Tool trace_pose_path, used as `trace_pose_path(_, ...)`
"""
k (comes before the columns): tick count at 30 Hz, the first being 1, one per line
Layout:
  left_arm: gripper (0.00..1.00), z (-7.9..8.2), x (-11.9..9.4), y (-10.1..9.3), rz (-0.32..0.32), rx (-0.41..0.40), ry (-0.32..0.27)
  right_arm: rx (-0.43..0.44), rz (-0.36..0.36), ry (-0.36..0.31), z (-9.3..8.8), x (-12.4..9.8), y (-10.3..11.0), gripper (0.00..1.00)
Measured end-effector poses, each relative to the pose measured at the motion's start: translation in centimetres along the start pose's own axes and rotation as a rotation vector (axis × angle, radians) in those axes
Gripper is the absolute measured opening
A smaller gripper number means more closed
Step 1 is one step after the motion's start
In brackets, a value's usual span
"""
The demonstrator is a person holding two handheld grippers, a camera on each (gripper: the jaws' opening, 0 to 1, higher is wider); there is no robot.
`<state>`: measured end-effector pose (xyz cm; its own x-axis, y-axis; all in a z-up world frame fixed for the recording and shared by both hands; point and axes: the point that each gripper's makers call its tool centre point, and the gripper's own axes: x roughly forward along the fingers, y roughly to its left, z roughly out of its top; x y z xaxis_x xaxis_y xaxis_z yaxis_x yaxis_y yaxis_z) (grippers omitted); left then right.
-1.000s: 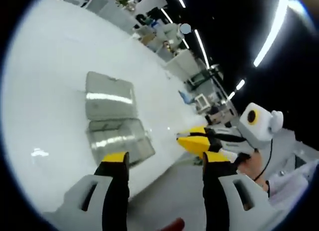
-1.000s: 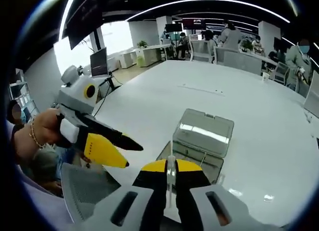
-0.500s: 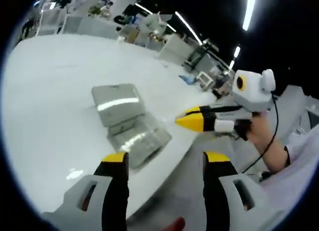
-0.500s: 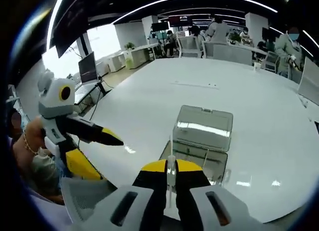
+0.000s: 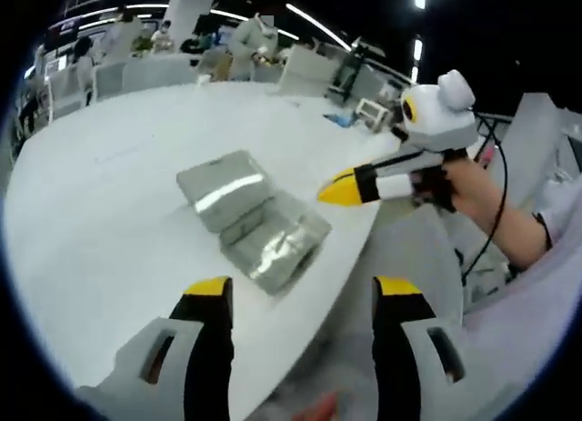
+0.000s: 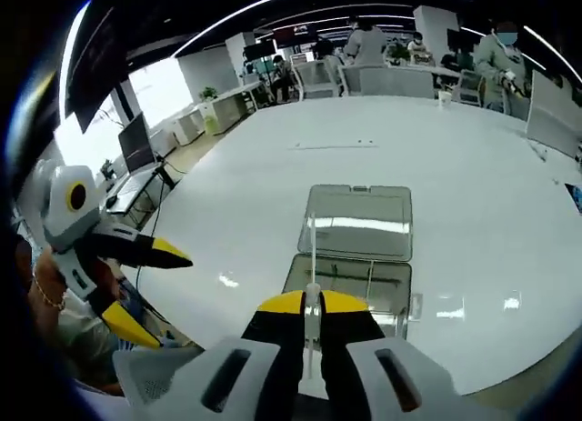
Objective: Insert the divider into the dual guide fixture by aligning both edges with the guide slots and pushing it downward to the bottom, including one-sided entry, uneven engagement, binding, and posture correction.
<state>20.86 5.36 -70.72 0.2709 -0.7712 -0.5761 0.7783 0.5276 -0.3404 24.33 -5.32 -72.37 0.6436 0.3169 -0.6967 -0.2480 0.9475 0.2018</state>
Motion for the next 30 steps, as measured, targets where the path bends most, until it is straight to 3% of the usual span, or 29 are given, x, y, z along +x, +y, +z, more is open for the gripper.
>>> trace_pose_path(11,0.62,-0.2,-0.5,-0.2,0.002,0.036,-0.002,0.06,-0.018,0.017,-0.1,1.0,-0.2,0.0)
trace_pose_path(17,0.62,0.1,-0.8,-0.4,0.001,0.036,-0.019,0.057,-0.053,0.027,-0.2,1.7,-0.5,0.0)
trace_pose_path(30,0.61,-0.5,0.1,-0.4,-0.013,0.045,-0.011,0.136,-0.129,0.033,-0.5,3.1,-0.9,0.0)
